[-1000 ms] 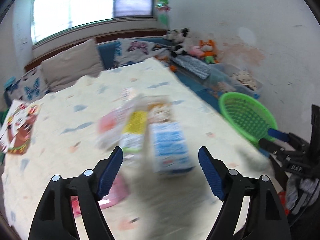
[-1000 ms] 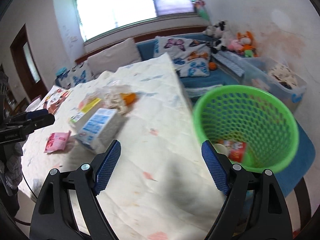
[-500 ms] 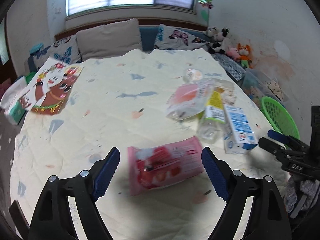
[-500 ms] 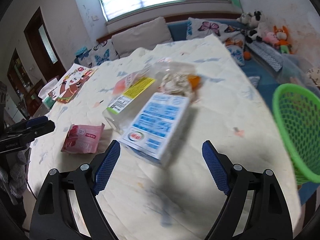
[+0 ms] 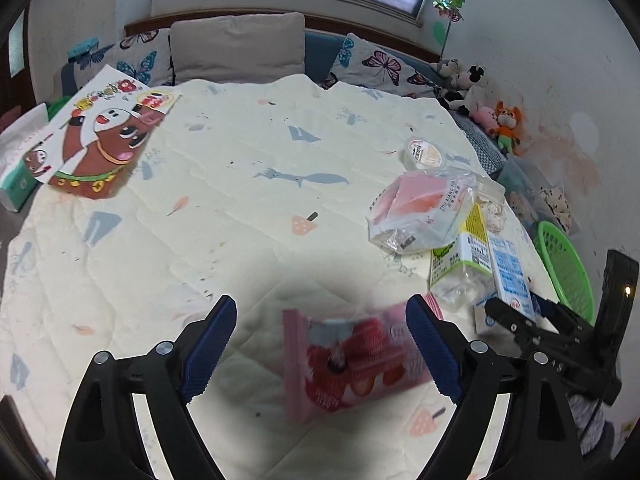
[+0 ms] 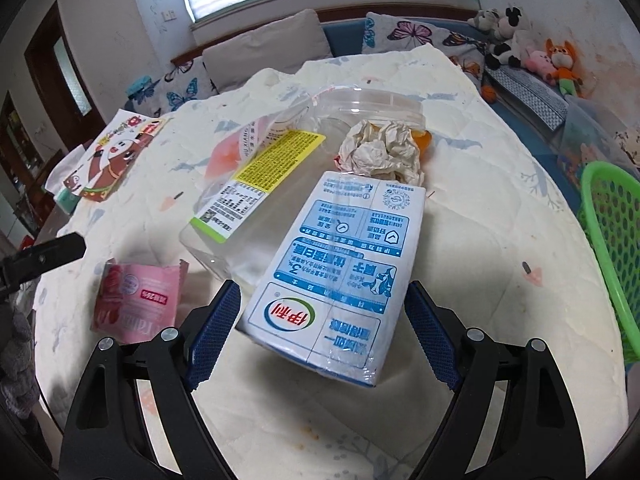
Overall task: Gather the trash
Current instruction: 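Grasp the pink snack wrapper with the left gripper while the right grasps the milk carton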
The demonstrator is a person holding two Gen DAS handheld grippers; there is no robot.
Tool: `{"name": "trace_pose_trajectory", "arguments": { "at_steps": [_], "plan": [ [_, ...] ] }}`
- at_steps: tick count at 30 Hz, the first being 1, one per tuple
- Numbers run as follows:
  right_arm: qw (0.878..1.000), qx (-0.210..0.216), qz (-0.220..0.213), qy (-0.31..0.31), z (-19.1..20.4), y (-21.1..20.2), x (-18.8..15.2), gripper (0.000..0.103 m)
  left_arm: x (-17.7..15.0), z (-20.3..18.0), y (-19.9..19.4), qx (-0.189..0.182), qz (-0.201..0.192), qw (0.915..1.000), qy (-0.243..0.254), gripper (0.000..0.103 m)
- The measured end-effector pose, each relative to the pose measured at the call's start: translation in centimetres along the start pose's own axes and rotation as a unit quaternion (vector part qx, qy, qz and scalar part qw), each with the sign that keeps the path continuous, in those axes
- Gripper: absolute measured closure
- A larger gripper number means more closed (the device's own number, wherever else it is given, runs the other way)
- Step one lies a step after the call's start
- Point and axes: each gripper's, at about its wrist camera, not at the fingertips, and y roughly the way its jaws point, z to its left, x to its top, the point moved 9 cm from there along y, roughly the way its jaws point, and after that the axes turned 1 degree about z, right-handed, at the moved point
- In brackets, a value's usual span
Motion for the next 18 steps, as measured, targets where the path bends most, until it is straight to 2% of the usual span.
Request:
{"name": "trace_pose_trajectory", "arguments": {
  "at_steps": [4, 10, 15, 18],
  "plan": [
    [1.0, 0.003, 0.001, -0.002, -0.4, -0.3, -0.1, 0.025, 0.4, -0.7, 1.1, -0.019, 0.008, 0.9998, 0.006, 0.019],
    [1.0, 0.005, 0.002, -0.014, -1.5, -1.2, -0.5, 0.026, 0.0, -2.7, 0.4, -0.065, 0.007, 0.9956, 0.067, 0.013],
    [1.0, 0.004, 0.009, -0.029, -2.2, -1.6, -0.8, 0.026, -1.2, -3.3, 0.5, -0.047, 0.016, 0.9899, 0.133, 0.011],
    [0.999, -0.001, 0.013, -0.033, -2.5, -1.6, -0.7, 0.026, -1.9, -2.8, 1.0, -0.03, 0.025, 0.9884, 0.147, 0.011]
  ]
}}
